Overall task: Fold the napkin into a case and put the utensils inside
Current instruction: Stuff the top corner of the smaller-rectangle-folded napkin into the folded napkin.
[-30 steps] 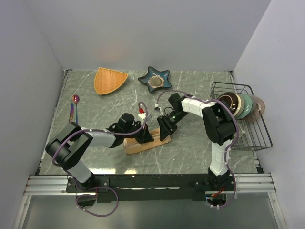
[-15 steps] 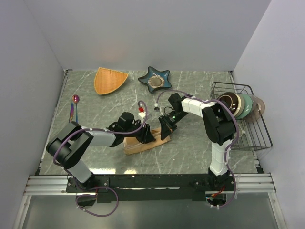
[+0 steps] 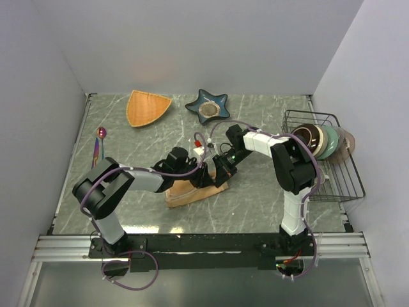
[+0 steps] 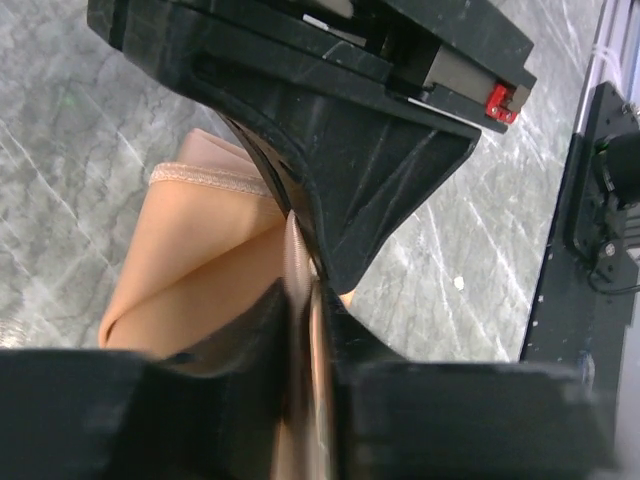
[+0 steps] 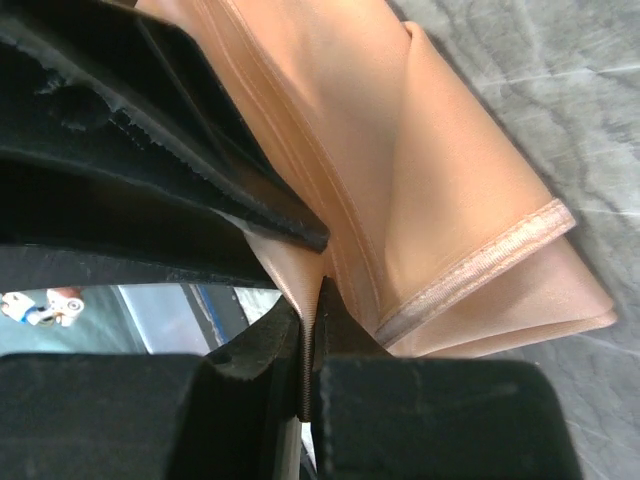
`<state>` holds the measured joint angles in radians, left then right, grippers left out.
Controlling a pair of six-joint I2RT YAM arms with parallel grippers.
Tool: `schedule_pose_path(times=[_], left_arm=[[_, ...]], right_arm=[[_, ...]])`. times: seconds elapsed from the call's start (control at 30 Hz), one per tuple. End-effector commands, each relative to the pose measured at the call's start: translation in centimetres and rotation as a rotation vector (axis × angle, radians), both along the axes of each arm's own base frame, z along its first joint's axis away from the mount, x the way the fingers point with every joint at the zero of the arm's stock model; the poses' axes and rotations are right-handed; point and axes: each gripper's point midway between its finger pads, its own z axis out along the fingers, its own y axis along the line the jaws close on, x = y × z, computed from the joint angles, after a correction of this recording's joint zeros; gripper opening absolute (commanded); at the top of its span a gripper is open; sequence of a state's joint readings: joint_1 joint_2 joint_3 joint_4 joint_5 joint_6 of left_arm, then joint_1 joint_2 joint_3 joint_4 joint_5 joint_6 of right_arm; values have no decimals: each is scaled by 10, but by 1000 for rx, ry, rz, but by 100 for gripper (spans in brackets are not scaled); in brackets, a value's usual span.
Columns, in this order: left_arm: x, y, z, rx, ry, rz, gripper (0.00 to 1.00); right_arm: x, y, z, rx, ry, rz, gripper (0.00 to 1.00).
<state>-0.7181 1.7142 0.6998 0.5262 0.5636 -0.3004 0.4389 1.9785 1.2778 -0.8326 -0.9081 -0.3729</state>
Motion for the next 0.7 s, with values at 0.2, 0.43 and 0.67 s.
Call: schedule_pose_path(times=[0.2,0.43,0.67], left_arm=[[-14,-1,12,-48,54,-12,1],[-22,4,-1,-36,141,17,1],[-18,6,-8,-51,225,57,1]], right_arm=[[13,2,14,16,-52,-21,24],[28,10,39,56,-108,-89,30],[43,6,38,5,-252,-192,17]])
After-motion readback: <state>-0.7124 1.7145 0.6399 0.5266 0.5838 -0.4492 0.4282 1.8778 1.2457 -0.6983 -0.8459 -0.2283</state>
